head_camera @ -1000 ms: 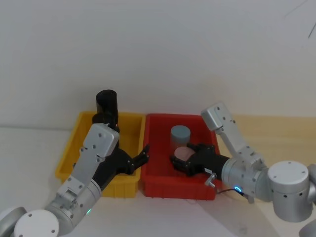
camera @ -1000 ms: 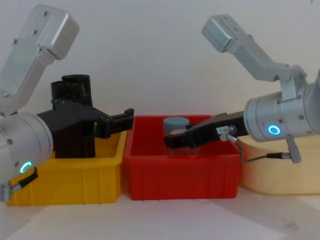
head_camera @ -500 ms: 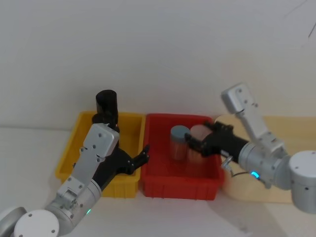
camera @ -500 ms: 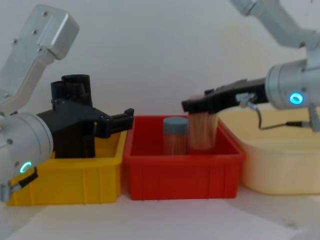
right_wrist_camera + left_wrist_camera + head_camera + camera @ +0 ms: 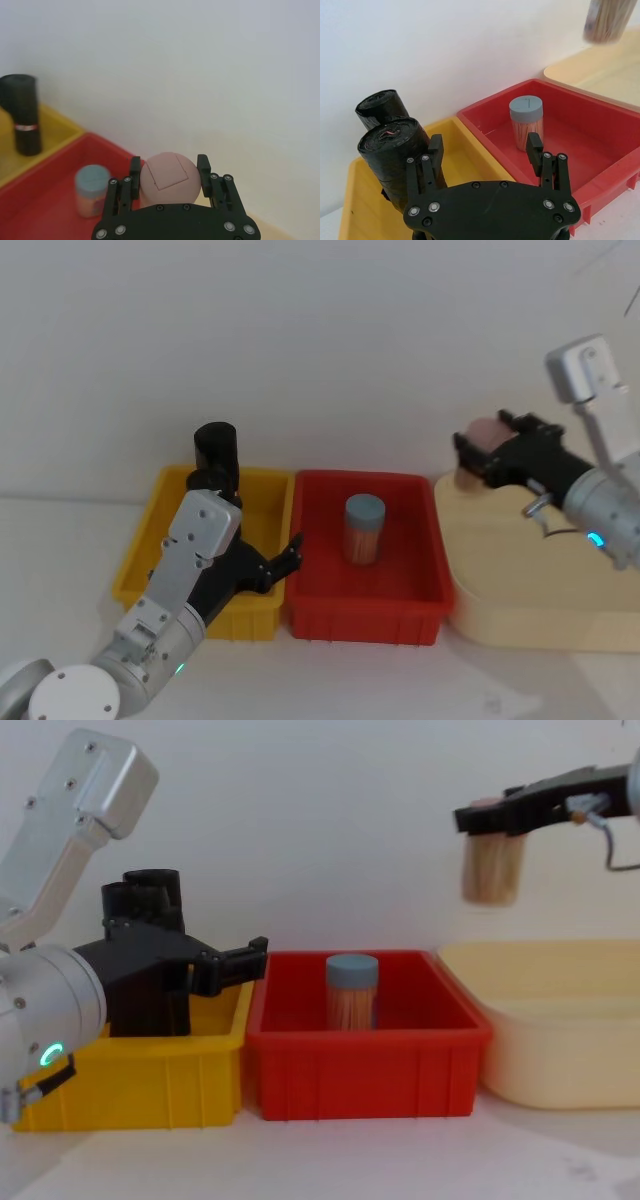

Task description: Pick up the garbage bag with the one hand and transfer it to the other hand.

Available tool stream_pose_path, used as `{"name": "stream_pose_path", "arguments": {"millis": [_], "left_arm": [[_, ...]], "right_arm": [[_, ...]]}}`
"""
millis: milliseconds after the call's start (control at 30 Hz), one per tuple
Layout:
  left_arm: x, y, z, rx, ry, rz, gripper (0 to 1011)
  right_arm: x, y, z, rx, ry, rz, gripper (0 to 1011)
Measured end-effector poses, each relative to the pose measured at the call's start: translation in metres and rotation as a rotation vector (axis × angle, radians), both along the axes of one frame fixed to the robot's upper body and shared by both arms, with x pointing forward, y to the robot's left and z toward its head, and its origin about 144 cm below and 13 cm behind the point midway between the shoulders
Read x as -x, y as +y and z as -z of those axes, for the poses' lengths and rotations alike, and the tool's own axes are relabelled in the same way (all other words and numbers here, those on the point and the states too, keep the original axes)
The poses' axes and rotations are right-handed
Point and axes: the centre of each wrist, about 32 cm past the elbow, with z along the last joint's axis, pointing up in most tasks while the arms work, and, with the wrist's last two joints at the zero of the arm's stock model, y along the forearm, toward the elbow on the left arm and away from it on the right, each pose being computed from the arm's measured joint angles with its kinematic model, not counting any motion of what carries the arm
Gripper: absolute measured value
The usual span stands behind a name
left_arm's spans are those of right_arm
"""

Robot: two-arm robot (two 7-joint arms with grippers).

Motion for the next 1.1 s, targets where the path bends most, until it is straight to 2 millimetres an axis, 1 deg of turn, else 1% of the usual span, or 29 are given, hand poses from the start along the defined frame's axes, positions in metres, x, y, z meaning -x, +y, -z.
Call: {"name": "stream_pose_path", "arguments": {"millis": [33, 167, 300, 400, 533, 700, 767, 833, 867, 900, 967, 1033, 1100], "left_arm": [[0.000, 0.000, 0.000, 0.000, 0.000, 0.000, 1001], [0.000, 0.000, 0.000, 0.000, 0.000, 0.000, 1001], [0.000, 0.000, 0.000, 0.000, 0.000, 0.000, 1001], [0.000, 0.000, 0.000, 0.000, 0.000, 0.000, 1001], [0.000, 0.000, 0.000, 0.000, 0.000, 0.000, 1001], [0.000, 0.000, 0.000, 0.000, 0.000, 0.000, 1002], [0.000, 0.000, 0.000, 0.000, 0.000, 0.000, 1001], [0.000, 0.000, 0.000, 0.000, 0.000, 0.000, 1001], [0.000, 0.000, 0.000, 0.000, 0.000, 0.000, 1001], [0.000, 0.000, 0.000, 0.000, 0.000, 0.000, 1002], [0.000, 0.000, 0.000, 0.000, 0.000, 0.000, 1002], [0.000, 0.000, 0.000, 0.000, 0.000, 0.000, 1002], [0.000, 0.000, 0.000, 0.000, 0.000, 0.000, 1001]], "right_arm": [[0.000, 0.000, 0.000, 0.000, 0.000, 0.000, 665], [0.000, -0.016, -0.007, 0.009, -0.011, 0.072, 665], [-0.001, -0.023, -0.007, 0.018, -0.003, 0.104, 665], [-0.003, -0.028, -0.005, 0.030, 0.014, 0.130, 665], [-0.007, -0.034, 0.003, 0.050, 0.055, 0.160, 665], [-0.011, -0.037, 0.013, 0.071, 0.095, 0.178, 668], [-0.012, -0.038, 0.016, 0.080, 0.110, 0.185, 709], [-0.013, -0.039, 0.018, 0.084, 0.117, 0.188, 791], [-0.013, -0.039, 0.019, 0.086, 0.120, 0.190, 791], [-0.014, -0.040, 0.020, 0.090, 0.127, 0.193, 843], [-0.015, -0.040, 0.022, 0.094, 0.133, 0.196, 883], [-0.016, -0.041, 0.024, 0.098, 0.142, 0.199, 959], [-0.016, -0.041, 0.026, 0.102, 0.149, 0.201, 991]]}}
